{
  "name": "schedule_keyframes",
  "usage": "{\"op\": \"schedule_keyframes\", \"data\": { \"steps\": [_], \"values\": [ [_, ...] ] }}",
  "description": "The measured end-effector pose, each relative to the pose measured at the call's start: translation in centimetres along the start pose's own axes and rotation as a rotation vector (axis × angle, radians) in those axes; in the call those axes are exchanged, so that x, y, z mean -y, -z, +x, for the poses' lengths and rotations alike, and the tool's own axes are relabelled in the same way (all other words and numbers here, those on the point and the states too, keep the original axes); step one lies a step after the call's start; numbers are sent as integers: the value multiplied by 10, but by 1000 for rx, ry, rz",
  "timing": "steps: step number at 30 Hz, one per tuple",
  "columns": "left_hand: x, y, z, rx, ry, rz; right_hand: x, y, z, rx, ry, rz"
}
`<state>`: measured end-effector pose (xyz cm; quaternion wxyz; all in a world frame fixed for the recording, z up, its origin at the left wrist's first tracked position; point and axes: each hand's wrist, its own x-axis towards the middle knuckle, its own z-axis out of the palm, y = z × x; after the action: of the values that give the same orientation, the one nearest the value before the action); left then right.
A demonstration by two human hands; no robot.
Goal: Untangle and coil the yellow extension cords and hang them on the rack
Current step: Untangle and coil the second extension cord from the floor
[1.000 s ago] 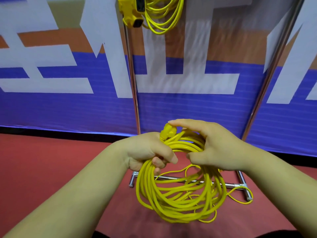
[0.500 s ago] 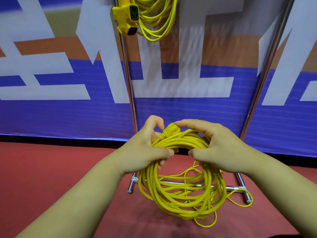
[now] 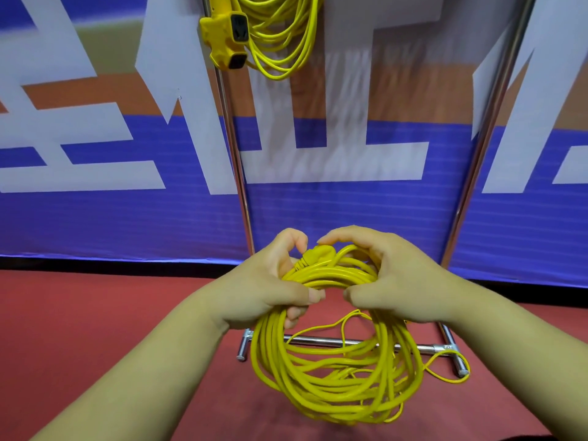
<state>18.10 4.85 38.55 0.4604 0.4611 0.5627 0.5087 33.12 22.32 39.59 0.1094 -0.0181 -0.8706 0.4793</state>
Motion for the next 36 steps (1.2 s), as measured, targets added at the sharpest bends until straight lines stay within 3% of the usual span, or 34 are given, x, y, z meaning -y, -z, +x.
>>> {"op": "schedule_keyframes", "data": {
  "steps": [4,9,12,15,21,25,29,36],
  "values": [
    [3,0,-1,-24,62,-77,-4,-4,2,-47,-46,32],
    [3,2,-2,-102,70,81,-6,3,3,-149,-60,68],
    [5,1,-2,-202,22,236,-9,7,2,-264,-67,109],
    [5,-1,0,-293,-61,233,-10,10,1,-329,-75,146],
    [-11,-5,-4,-320,-123,35,-9,18,-5,-176,-106,362],
    [-13,-3,-8,-221,-130,-41,-4,25,-10,-105,-141,232],
    [-15,-7,-6,-171,-162,-46,-1,19,-10,-37,-50,312],
    [-14,-5,-2,-256,-184,9,8,8,-10,-120,55,307]
  ]
}}
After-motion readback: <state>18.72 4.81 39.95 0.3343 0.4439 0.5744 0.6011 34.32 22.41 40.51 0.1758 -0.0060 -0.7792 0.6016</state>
